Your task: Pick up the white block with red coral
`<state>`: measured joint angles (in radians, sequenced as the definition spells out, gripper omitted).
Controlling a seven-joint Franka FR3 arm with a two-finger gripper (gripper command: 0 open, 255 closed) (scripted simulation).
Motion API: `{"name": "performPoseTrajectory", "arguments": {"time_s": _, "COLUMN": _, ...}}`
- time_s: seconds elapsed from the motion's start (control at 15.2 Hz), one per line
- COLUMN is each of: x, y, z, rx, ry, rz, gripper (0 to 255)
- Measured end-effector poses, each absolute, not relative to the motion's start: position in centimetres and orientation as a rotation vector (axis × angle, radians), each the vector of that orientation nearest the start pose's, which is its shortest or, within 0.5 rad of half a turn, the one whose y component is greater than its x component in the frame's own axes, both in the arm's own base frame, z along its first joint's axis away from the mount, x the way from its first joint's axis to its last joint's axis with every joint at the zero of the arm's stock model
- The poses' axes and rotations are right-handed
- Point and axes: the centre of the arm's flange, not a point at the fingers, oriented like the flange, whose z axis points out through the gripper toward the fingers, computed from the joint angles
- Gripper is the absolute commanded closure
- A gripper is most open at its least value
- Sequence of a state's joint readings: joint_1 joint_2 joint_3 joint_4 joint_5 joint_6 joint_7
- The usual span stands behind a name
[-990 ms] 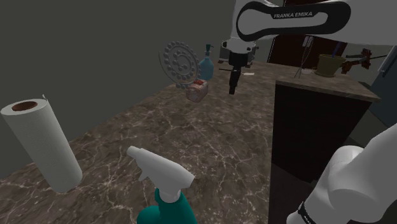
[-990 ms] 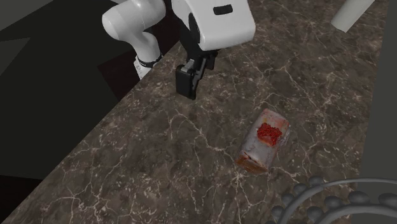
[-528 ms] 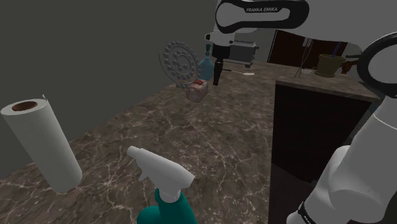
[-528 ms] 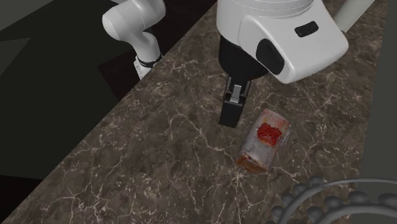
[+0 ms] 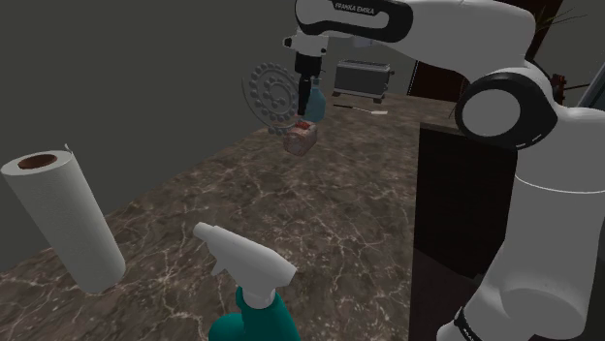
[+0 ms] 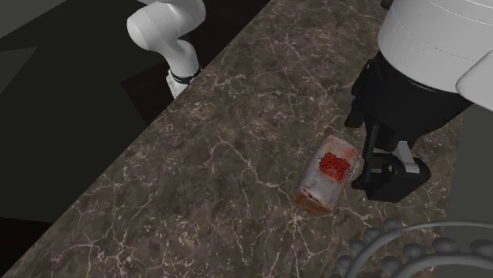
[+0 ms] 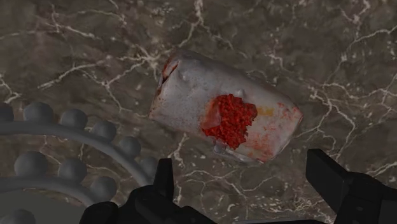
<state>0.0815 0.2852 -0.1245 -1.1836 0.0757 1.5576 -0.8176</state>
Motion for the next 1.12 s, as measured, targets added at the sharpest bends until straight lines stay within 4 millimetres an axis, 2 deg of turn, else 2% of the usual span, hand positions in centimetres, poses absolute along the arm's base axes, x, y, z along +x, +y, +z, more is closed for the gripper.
{"name": "performPoseTrajectory", "arguments": {"time_s": 0.53, "x": 64.6, "y": -0.2, "z": 60.3, "rx": -2.888, "ry": -1.224, "rz": -0.163, "gripper": 0}}
{"name": "performPoseTrajectory", "arguments": {"time_s": 0.59, "x": 64.6, "y": -0.2, "z": 60.1, "rx": -2.888, "ry": -1.224, "rz": -0.164, "gripper": 255}}
{"name": "performPoseTrajectory", "arguments": {"time_s": 1.12, "x": 64.5, "y": -0.1, "z": 60.1, "rx": -2.888, "ry": -1.226, "rz": -0.17, "gripper": 255}}
